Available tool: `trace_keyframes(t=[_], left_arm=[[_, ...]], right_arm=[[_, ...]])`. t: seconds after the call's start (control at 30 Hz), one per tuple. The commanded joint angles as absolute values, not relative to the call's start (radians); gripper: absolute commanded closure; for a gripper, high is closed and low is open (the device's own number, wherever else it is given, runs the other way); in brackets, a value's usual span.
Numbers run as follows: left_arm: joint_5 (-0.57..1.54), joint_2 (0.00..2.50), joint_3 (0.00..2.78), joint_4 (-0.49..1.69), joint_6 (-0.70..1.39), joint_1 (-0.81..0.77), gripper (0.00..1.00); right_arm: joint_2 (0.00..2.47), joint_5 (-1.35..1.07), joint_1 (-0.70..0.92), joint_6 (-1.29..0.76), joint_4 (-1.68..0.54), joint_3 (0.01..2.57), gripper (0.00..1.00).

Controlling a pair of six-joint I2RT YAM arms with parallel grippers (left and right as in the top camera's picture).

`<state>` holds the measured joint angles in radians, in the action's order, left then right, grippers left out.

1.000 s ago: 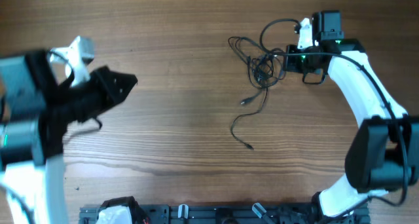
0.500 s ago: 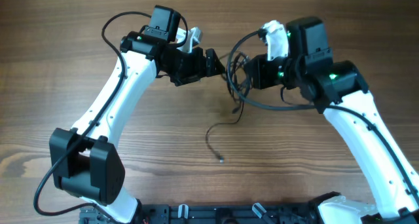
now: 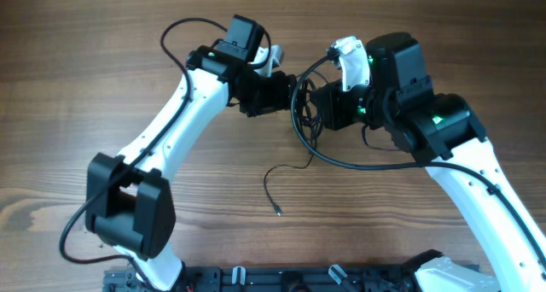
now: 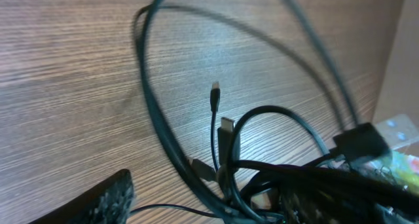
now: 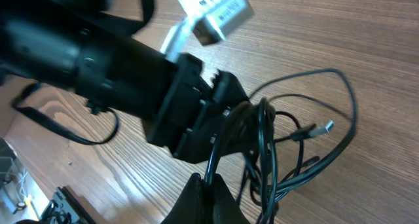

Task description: Untangle cables

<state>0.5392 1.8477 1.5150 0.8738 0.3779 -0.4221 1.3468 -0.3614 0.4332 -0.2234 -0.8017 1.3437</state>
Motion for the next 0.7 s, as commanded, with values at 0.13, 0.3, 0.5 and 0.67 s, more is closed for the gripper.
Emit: trace_keyframes(t=[0.13, 0.3, 0.5, 0.67], left_arm=[[0.522, 1.9, 1.522, 0.871, 0.401, -0.434, 0.96], [0.546, 1.885, 1.523, 0.913, 0.399, -0.425, 0.96], [0.56, 1.573, 1.526, 1.049, 0.35, -0.247, 0.96], [0.559, 1.237, 1.526, 1.194, 0.298, -0.117, 0.96]], right_arm=[[1.327, -0.302, 0.435, -0.235, -0.808, 1.347, 0.96], [1.327, -0.211, 0.434, -0.236, -0.836, 1.347, 0.96], [1.354, -0.11, 0.426, -0.207, -0.826, 1.347, 0.96], [1.54, -0.104, 0.351, -0.199, -0.786, 1.346, 0.96]])
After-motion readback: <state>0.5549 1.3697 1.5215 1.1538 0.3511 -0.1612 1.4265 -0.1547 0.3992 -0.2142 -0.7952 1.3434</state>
